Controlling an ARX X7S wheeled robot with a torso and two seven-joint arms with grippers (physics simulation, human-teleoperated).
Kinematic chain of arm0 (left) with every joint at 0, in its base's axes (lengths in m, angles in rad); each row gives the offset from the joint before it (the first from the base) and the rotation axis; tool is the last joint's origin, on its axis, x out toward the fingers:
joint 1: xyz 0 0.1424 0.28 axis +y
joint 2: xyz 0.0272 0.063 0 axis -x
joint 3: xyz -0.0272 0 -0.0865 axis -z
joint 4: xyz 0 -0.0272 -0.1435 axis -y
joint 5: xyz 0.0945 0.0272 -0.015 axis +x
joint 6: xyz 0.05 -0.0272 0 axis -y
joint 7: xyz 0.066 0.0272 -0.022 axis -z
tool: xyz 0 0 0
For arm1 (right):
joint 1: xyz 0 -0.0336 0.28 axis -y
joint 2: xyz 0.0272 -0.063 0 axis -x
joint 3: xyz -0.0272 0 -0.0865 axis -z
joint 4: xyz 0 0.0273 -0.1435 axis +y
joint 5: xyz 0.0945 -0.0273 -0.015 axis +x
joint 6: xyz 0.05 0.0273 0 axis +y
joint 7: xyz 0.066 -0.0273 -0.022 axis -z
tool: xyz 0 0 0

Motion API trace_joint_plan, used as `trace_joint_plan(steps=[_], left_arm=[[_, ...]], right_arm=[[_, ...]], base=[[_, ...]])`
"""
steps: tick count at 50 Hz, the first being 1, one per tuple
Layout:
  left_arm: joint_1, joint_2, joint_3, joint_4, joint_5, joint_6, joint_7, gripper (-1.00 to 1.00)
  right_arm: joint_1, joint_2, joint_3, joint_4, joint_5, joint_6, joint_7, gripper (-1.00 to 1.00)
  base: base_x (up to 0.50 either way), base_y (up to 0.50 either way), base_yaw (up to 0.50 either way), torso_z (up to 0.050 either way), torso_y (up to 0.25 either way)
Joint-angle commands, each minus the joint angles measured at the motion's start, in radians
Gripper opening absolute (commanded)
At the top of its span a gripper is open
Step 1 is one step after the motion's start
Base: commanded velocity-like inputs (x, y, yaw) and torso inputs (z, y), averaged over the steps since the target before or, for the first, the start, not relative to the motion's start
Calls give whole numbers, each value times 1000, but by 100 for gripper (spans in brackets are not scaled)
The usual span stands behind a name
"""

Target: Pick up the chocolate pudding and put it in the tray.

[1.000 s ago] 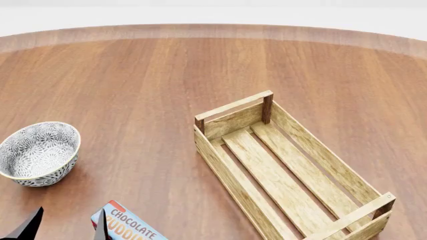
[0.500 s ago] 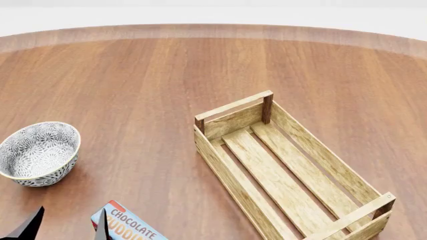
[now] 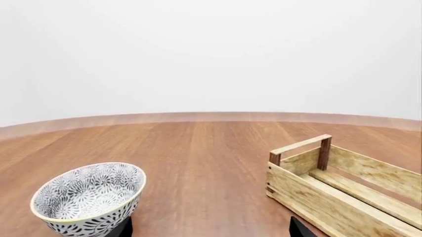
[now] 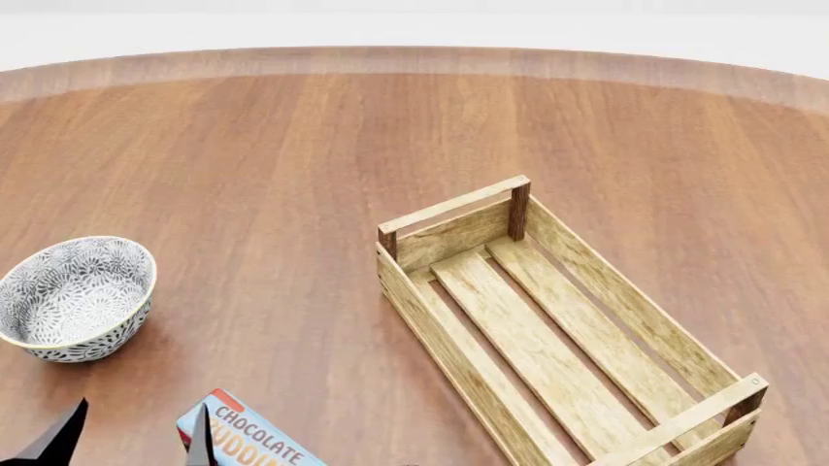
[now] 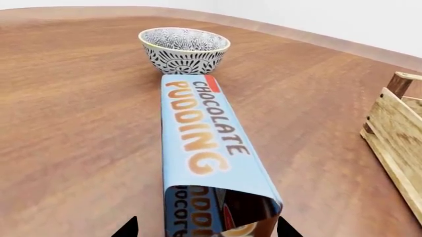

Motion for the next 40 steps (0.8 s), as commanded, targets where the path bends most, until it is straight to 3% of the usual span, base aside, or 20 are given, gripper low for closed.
trace_joint_plan(steps=[1, 3, 4, 20, 40], left_arm=[[-3, -4, 6, 3, -2, -2, -5, 100], [-2, -6, 6, 7, -3, -4, -7, 100], [-1, -5, 6, 2, -3, 2, -6, 100], [5, -9, 11, -1, -11, 13, -10, 100], [3, -16, 12, -23, -21, 27, -12, 100]], right_arm=[[14, -5, -11, 35, 8, -20, 0, 100], [16, -6, -13, 41, 9, -26, 2, 100], [15, -4, -13, 38, 10, -25, 4, -100], [6, 15, -20, -7, 23, -5, 27, -100], [34, 123, 16, -312, 23, 201, 134, -100]], base=[[0, 0, 0, 0, 0], [0, 0, 0, 0, 0], [0, 0, 0, 0, 0], [0, 0, 0, 0, 0], [0, 0, 0, 0, 0]])
